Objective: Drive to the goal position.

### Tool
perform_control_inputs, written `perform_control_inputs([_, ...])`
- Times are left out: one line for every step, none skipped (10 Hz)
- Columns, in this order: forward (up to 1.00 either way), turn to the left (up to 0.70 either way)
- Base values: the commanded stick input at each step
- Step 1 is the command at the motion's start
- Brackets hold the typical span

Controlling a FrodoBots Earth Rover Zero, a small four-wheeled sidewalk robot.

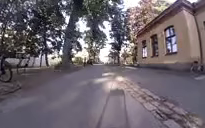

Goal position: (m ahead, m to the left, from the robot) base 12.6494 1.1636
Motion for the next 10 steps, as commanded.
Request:
perform_control_inputs([0.45,0.00])
perform_control_inputs([0.45,0.00])
perform_control_inputs([0.45,0.00])
perform_control_inputs([0.45,0.00])
perform_control_inputs([0.45,0.00])
perform_control_inputs([0.45,0.00])
perform_control_inputs([0.45,0.00])
perform_control_inputs([0.45,0.00])
perform_control_inputs([0.45,0.00])
perform_control_inputs([0.45,0.00])
